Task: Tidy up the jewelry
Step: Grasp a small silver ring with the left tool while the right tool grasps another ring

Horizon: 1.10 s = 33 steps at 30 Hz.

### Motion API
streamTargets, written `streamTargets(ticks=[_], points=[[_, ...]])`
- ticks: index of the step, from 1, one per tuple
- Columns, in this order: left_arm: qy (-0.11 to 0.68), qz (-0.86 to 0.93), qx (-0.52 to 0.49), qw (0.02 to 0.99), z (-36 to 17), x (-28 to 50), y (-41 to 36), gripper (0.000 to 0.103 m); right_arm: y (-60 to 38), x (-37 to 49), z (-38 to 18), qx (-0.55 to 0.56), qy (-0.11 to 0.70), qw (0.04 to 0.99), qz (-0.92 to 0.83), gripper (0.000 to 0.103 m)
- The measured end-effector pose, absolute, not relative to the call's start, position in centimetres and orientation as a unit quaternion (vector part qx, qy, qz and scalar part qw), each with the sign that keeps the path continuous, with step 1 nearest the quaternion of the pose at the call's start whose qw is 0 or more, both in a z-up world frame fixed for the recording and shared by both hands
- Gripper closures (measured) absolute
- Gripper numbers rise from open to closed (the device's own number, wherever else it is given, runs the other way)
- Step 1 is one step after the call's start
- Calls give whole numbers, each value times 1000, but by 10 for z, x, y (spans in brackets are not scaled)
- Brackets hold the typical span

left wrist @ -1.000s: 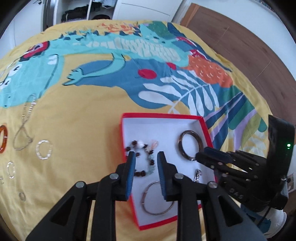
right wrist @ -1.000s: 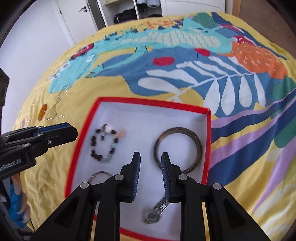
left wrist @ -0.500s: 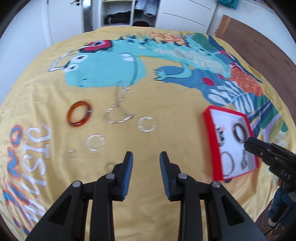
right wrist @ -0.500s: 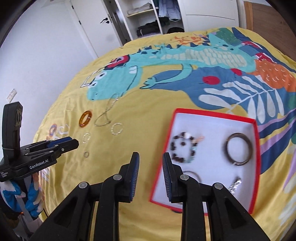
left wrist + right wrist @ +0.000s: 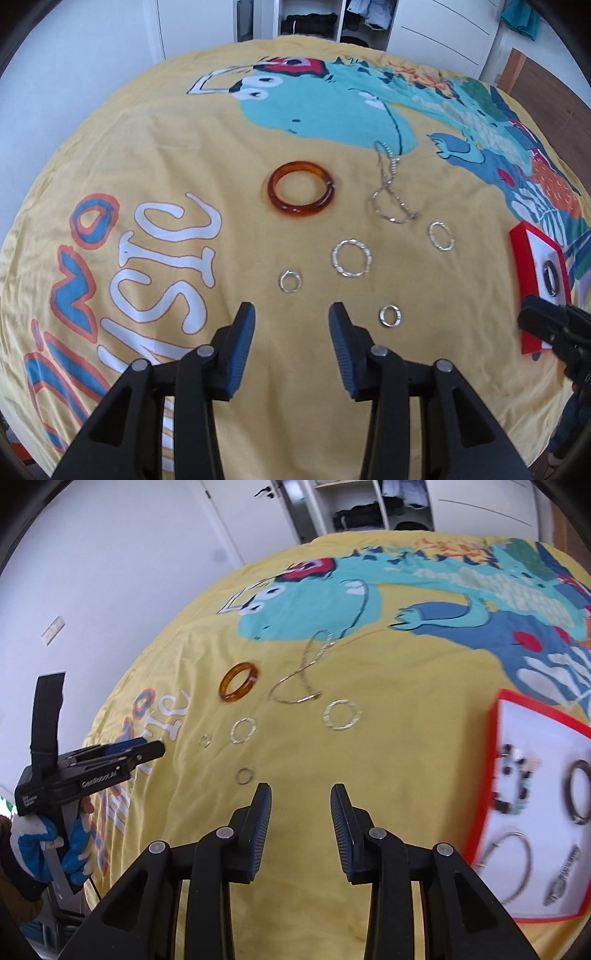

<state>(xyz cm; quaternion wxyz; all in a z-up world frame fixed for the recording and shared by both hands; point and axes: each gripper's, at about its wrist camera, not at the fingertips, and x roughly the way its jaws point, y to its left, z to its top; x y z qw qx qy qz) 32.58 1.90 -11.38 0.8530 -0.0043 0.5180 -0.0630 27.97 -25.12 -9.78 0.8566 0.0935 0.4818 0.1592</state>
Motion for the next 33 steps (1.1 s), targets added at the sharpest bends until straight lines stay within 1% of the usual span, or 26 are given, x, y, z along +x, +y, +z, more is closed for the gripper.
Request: streamTargets(ticks=[3,4,12,21,23,24,25,26,27,28,33], points=[[526,-66,-8,848,-129,336,21,63,-226,292,-116,85,488,849,183,63],[527,-67,-7,847,-134,338,21,62,-219,295,-122,82,490,847,189,63],[536,-67,-8,842,-164,364,19,62,-170,321,-166,55,508,830,222,63],[539,-56,2,840,-184,375,17,62,-153,337,-187,38,516,828,214,63],[537,-54,2,842,-185,374,16,63,-150,338,-188,31,516,829,214,66],[536,-54,3,842,-185,374,16,64,-147,339,-189,25,515,830,214,70],[534,-54,5,844,-184,374,15,70,-146,340,-189,19,516,830,213,78],[533,-56,10,844,-184,373,14,74,-145,341,-190,16,516,829,213,83],[532,-58,14,844,-184,373,12,82,-145,342,-190,18,518,828,214,83],[532,-60,16,844,-184,373,11,87,-145,343,-190,22,519,827,216,83],[533,-63,5,844,-178,371,14,88,-152,338,-185,36,517,826,221,83]])
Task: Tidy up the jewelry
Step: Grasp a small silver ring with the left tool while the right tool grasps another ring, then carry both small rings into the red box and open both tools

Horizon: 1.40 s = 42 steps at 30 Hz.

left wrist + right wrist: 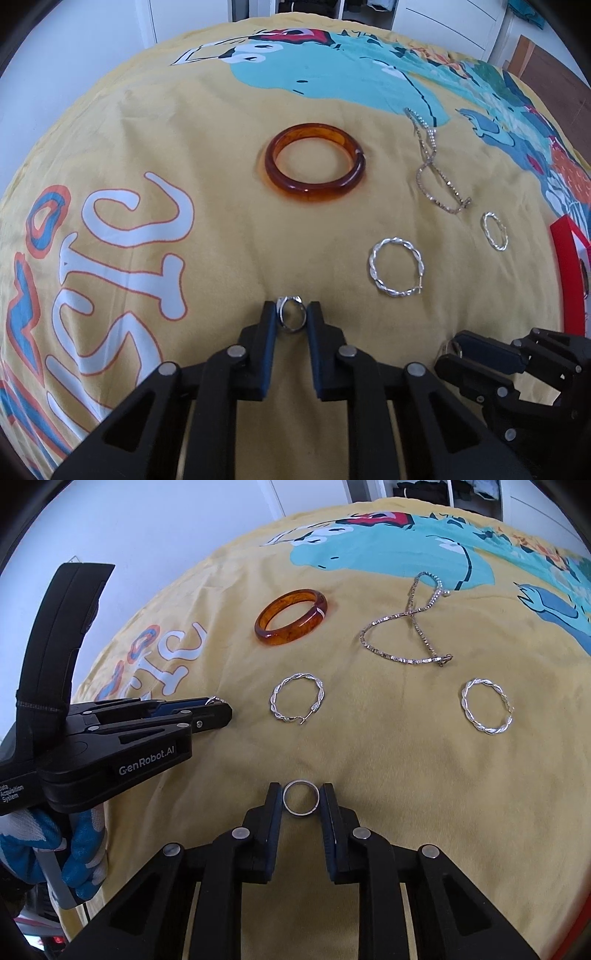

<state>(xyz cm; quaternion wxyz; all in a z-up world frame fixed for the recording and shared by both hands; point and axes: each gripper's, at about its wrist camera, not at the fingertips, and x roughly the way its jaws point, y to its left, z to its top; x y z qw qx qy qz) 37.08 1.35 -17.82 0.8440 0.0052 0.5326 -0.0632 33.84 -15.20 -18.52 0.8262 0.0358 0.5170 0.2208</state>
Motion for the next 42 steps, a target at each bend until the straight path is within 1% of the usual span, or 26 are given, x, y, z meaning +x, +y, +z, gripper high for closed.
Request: streamTargets(ticks=[12,19,25,29,36,42], points=[[532,-66,5,844,-156,346,8,88,-180,309,-159,89,506,830,216,83],[522,-111,24,845,-128,327,-36,88,-227,288,-135,111,498,839,188,83],[511,-194,18,837,-104,320,-121,88,-305,271,-113,123,484,858,124,83],[503,-256,26,825,-96,316,-194,88,-368,261,-113,127,485,863,66,83],[492,-309,40,813,-98,322,-295,88,-477,257,-125,132,484,864,-27,83],[485,-303,65,818,-115,346,-359,88,-519,272,-140,119,486,864,-47,83]])
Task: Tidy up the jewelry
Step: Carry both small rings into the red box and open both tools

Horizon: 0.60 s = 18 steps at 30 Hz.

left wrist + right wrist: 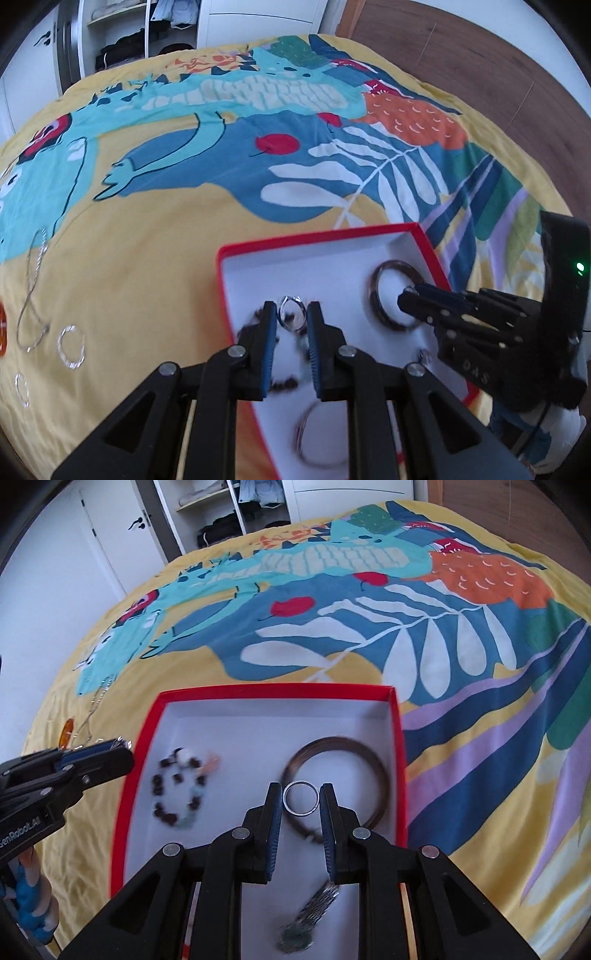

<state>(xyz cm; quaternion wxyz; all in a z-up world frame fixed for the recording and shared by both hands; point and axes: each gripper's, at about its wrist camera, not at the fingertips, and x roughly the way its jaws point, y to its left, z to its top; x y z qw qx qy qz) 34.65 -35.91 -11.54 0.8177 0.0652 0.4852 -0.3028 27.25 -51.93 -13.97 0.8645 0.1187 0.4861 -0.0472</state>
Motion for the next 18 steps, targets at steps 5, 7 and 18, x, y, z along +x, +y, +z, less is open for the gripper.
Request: streamTargets(ticks=[5,7,18], points=[[498,-275,82,818,-142,364,-384,88,-529,286,-156,110,499,858,-44,83],[504,-269,89,816,-151,367,-389,88,-531,289,-161,107,502,857,-44,83],[512,-266,91,812,-155,369,-389,87,-525,294,-163,77,505,858,-43,81]])
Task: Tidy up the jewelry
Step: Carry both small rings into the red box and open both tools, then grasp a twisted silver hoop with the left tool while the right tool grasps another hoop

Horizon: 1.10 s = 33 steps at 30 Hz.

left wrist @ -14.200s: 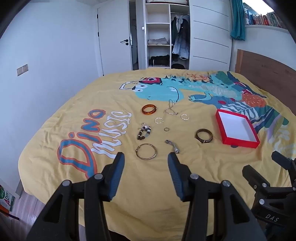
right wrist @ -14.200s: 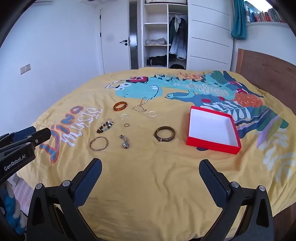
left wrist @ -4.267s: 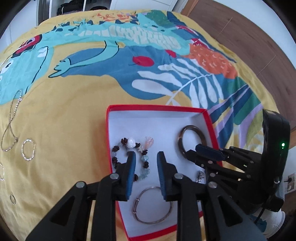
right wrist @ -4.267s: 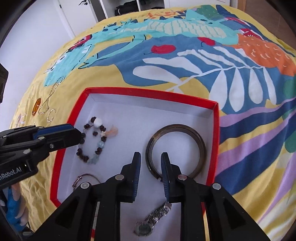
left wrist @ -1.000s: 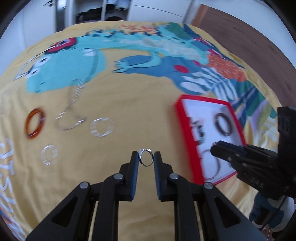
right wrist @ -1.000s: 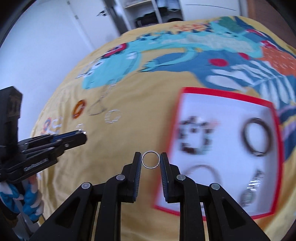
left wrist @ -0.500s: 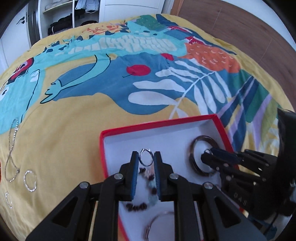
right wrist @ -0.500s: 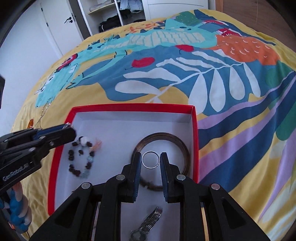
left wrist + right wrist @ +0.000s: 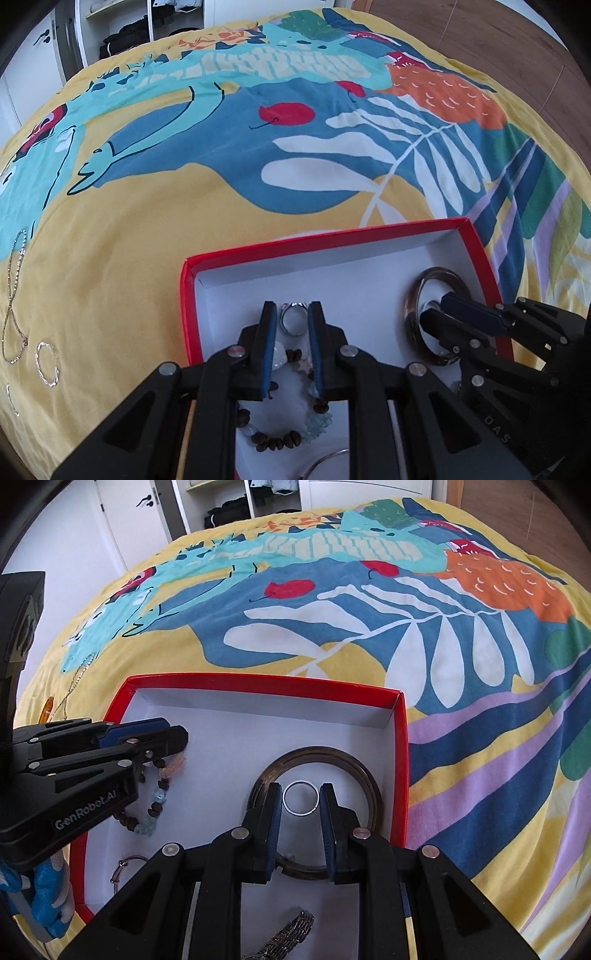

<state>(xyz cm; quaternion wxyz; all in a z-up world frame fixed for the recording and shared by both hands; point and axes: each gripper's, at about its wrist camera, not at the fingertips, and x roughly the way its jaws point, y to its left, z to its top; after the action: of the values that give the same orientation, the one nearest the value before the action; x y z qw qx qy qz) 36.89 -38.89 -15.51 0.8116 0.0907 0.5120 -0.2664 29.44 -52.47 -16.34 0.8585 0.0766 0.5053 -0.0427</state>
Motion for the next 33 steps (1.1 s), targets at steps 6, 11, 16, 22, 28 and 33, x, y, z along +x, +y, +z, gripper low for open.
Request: streamTargets(ticks=[6,11,16,22,28,33], points=[[494,-292,78,815,-128,358,-377,87,-526,286,-154,77,504,859,-55,76],[475,-292,53,829,-98,348,-346,87,-521,276,-129,91,486,867,-62,75],[471,-266,39,840,-81,342,-294,69,-491,266,-94,100,457,882,-45,68],[475,-215,37,852,-78,335,-216,68,-438,266,-70,101,441,892,-14,68],[490,-161,29,856,-90,337,-132,68,-383,278,-71,96,445,890,23,68],[506,-117,11,854,-106,344,-74,68,-339,296,-82,89,455,884,56,68]])
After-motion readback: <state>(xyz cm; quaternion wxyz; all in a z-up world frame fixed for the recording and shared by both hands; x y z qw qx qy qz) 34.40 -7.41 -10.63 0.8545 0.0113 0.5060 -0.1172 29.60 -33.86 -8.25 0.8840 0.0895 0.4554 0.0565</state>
